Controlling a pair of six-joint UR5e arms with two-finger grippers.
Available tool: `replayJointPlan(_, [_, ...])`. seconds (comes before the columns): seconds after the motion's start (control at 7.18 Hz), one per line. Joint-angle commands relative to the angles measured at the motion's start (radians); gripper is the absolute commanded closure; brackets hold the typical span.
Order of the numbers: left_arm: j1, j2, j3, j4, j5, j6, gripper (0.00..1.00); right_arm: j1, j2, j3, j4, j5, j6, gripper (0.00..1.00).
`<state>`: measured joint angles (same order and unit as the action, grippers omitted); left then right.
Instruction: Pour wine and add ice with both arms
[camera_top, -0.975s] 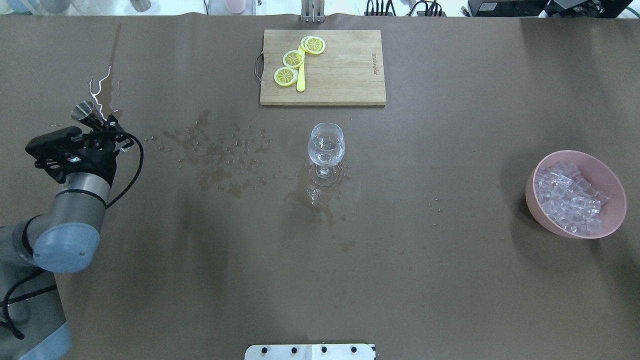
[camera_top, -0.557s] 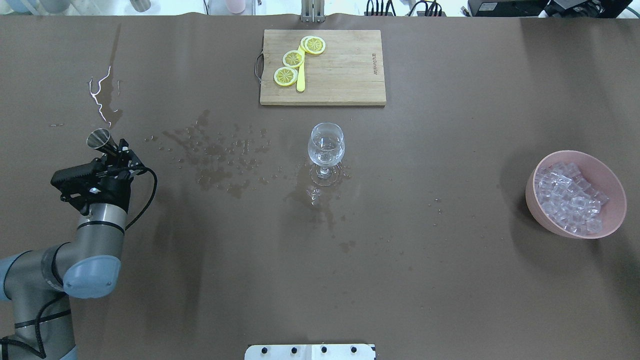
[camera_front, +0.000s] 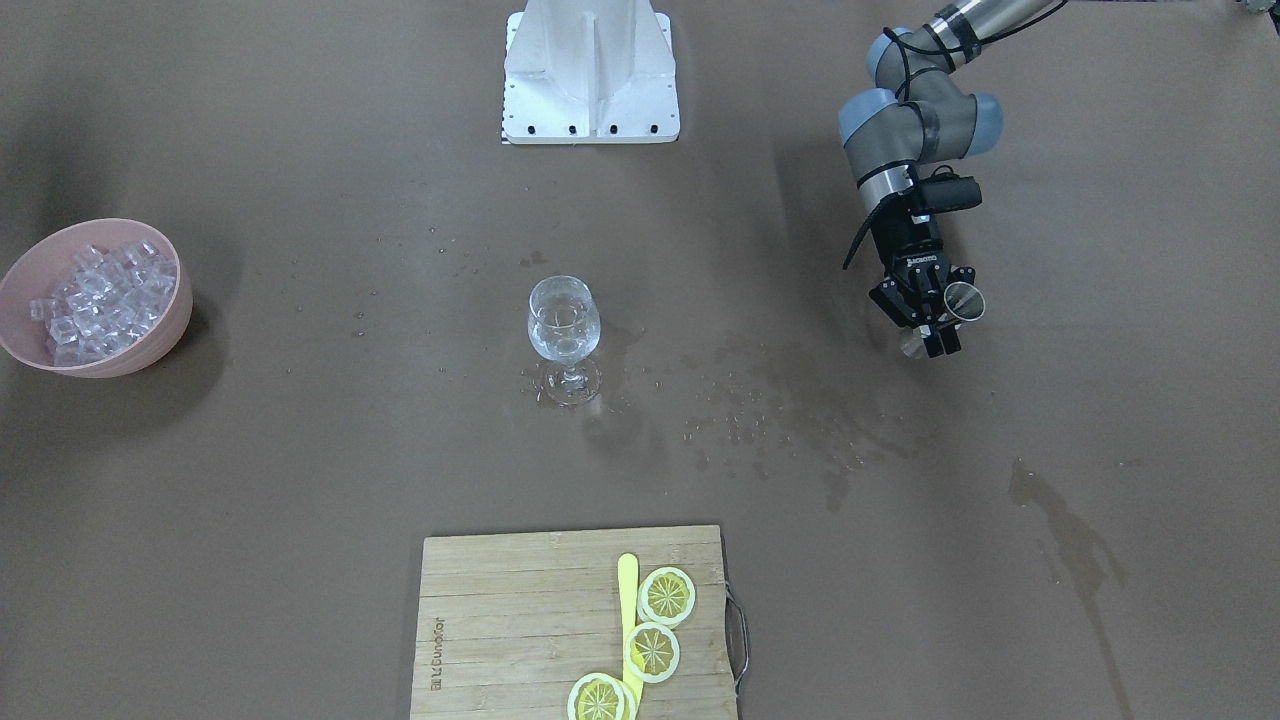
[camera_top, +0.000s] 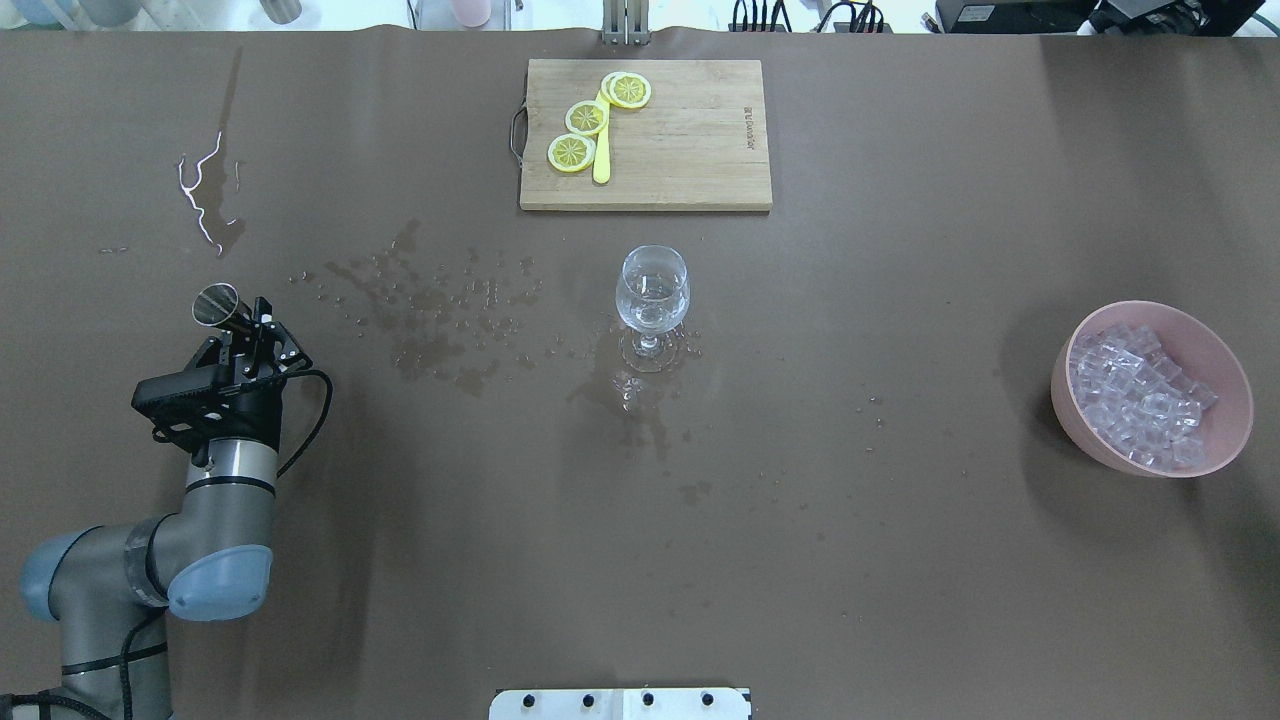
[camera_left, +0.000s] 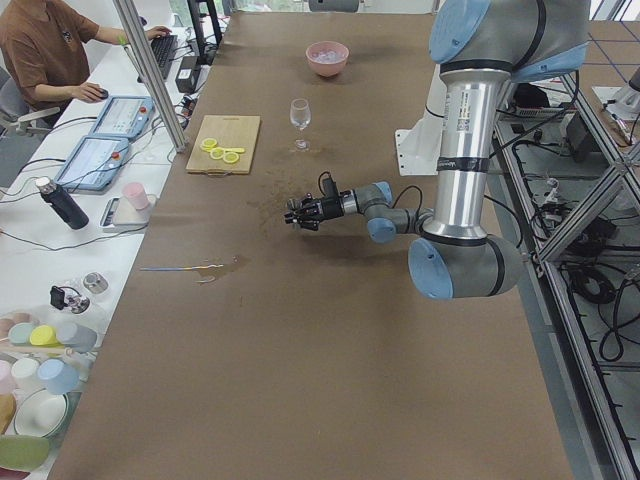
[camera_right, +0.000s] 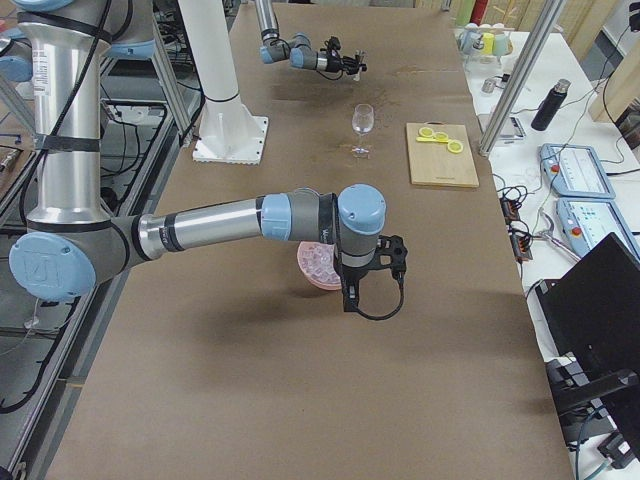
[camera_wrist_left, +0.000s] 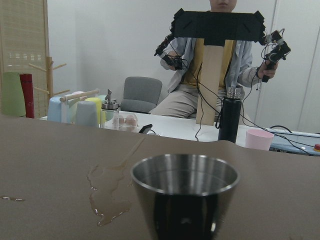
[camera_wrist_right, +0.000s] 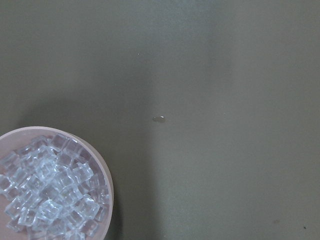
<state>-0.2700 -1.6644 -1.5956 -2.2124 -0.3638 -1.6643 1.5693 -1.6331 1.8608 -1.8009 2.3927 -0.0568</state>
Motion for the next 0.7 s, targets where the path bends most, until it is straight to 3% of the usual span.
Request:
replayJointPlan(0.0, [0.006, -0.005, 0.032, -0.004, 0.019, -0.024, 1.00, 0.000, -0.001, 0.000, 0.000, 0.000, 0.000, 0.00])
replayJointPlan(0.56, [0.011, -0.005, 0.051, -0.004, 0.019, -0.031, 1.00, -0.002, -0.001, 0.000, 0.000, -0.001, 0.000, 0.00])
